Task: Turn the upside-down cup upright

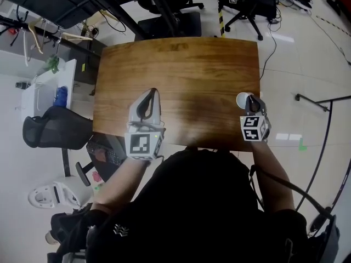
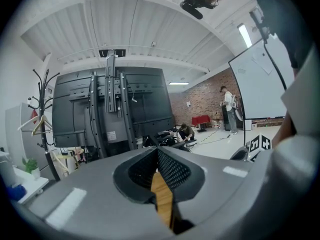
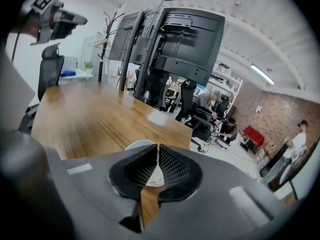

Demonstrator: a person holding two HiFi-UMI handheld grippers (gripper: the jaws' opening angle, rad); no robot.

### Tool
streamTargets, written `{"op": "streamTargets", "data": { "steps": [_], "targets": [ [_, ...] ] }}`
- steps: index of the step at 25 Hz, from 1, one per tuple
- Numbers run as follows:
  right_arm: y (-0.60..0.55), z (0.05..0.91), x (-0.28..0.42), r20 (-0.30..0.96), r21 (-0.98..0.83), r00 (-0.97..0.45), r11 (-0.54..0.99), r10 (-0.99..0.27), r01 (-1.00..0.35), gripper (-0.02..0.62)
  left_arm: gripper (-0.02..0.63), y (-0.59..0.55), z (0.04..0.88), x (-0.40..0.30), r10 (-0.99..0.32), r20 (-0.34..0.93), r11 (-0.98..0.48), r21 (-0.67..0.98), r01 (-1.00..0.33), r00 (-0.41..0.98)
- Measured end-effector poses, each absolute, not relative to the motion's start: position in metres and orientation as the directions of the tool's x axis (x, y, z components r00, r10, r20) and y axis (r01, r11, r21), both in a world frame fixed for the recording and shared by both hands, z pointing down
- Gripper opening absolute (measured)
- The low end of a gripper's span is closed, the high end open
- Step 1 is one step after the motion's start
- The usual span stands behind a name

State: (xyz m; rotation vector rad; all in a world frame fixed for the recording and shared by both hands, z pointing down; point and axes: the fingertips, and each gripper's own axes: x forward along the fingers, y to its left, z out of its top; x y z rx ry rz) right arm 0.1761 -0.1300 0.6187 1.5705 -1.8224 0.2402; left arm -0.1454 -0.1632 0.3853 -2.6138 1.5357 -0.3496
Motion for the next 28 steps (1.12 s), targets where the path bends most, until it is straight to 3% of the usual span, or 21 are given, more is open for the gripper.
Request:
{"op": "streamTargets", "data": {
  "steps": [4,9,13,22,28],
  "targets": [
    [-0.129,0.625,0.157,0.637,0.316,-0.038,0.306,-0.770,-0.898,0.015,0.000,-0.165,0.386,-0.151,-0.875,0.154,-0.482,-0.191,-0.855,0.459],
    [-0.125,0.634,0.122,0.602,0.084,-0.196,0.305,-0.774,-0.949,0.023,0.000,-0.166,0.385,-0.158,-0.883,0.158,-0.467,-0.193,-0.863,0.442],
    [-0.123,0.652,0.121,0.587,-0.044,-0.232,0.255,-0.775,-0.966,0.028,0.000,-0.167,0.383,-0.167,-0.893,0.166,-0.446,-0.202,-0.872,0.419],
    [-0.131,0.652,0.123,0.559,-0.092,-0.259,0.251,-0.788,-0.963,0.031,0.000,-0.166,0.385,-0.170,-0.900,0.172,-0.430,-0.198,-0.881,0.401],
    [-0.132,0.640,0.140,0.509,-0.132,-0.302,0.274,-0.806,-0.953,0.100,0.000,-0.166,0.385,-0.158,-0.898,0.167,-0.435,-0.186,-0.881,0.408]
  ]
}}
